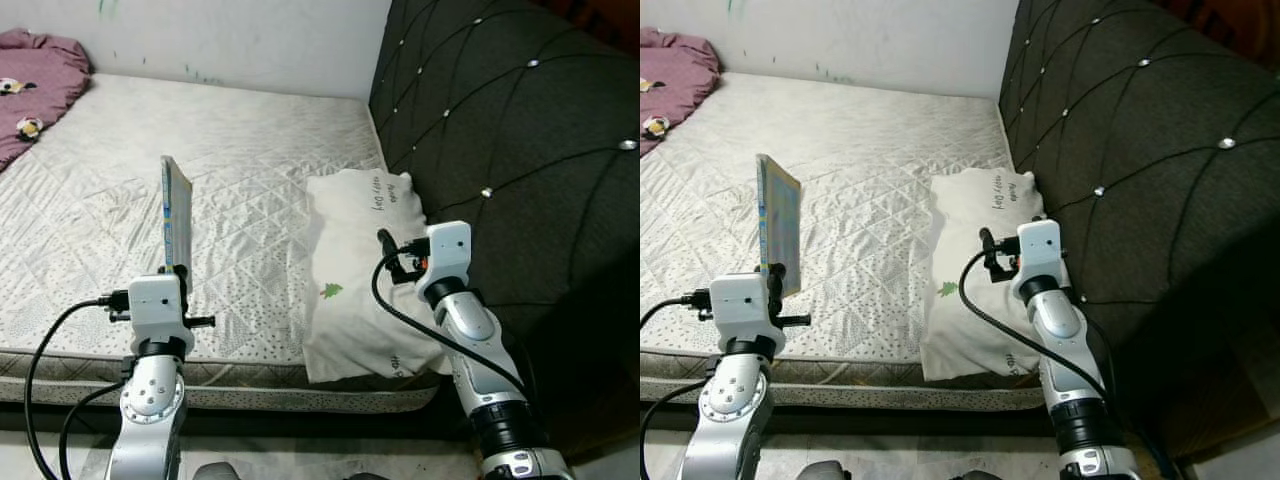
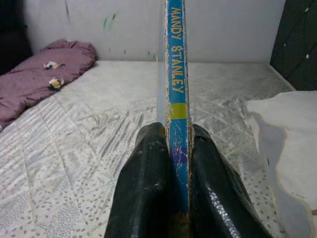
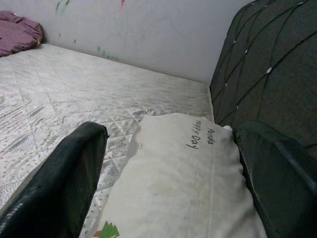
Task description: Clean up the room
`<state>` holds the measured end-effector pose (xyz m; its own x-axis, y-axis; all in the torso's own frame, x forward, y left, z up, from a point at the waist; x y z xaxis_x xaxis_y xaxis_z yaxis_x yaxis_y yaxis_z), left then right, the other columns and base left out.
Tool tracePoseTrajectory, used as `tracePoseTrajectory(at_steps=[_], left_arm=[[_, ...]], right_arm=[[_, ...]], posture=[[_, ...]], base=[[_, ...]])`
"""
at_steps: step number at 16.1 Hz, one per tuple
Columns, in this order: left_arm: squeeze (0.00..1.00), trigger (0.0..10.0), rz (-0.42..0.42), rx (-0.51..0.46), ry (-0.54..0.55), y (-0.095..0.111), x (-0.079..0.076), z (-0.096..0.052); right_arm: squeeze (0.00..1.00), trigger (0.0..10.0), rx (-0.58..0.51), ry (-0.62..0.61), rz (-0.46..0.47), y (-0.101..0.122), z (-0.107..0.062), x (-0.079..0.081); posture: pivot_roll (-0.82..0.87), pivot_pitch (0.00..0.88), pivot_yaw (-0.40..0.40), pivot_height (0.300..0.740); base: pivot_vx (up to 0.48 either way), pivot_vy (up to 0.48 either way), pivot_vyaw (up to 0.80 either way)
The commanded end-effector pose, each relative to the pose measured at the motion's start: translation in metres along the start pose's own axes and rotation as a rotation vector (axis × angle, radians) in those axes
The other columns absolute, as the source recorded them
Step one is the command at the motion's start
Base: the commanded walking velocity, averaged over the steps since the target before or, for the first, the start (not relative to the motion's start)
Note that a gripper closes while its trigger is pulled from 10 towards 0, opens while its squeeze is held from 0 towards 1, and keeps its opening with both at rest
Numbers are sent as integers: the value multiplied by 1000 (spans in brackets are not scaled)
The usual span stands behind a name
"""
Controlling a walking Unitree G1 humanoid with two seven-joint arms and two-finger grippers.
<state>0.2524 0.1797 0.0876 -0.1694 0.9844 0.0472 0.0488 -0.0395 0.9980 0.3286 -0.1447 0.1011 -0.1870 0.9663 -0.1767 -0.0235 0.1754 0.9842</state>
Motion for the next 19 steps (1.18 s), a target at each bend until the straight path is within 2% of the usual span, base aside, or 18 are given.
tracePoseTrajectory(at_steps=[1,3,5,7,9,11,14,16,19], left_arm=[[0,10000,21,-21,-10,8,-3,1],[0,10000,-38,-54,-94,10,-9,-3],[0,10000,-66,-57,-100,12,-9,-3],[0,10000,-8,-93,-71,16,-7,-1],[0,10000,-21,-43,-42,15,-9,1],[0,10000,-3,-54,-74,16,-9,0],[0,10000,-13,-23,-82,9,-8,-7],[0,10000,-50,-7,-87,10,-10,-4],[0,10000,-57,-11,-97,11,-14,-3]], right_arm=[[0,10000,-11,-1,-7,5,2,-2],[0,10000,-12,-2,-8,5,2,-2],[0,10000,-12,-1,-12,6,2,-2],[0,10000,-13,0,-16,6,2,-2],[0,10000,-14,2,-22,6,2,-2],[0,10000,-14,-5,-29,6,2,-1],[0,10000,-19,9,-35,5,-1,7],[0,10000,-11,-2,-25,3,-1,4],[0,10000,-7,-6,-25,3,-2,3]], posture=[[10,0,-83,740],[7,0,-83,740],[7,0,-83,740],[11,0,-82,740],[20,1,-88,740],[16,10,-89,740],[17,0,-72,740],[11,0,-72,740],[9,0,-75,740]], base=[[0,0,0],[0,0,0],[0,0,0],[0,0,0],[0,0,0],[0,0,0],[0,0,0],[0,0,0],[0,358,0]])
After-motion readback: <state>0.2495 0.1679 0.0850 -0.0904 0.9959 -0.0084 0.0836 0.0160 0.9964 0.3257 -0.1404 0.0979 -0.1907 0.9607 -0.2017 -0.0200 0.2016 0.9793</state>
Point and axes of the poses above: a point about 5 cm out from each wrist's last joint towards the gripper, its own z axis pointing out of the wrist towards the gripper, its own y axis along the axis of the wrist's last joint, x = y × z, the point moved 2 cm from there along z, pointing out of the wrist towards the gripper, and after that the axes turned 5 degrees about -z, right-handed, at the moved point
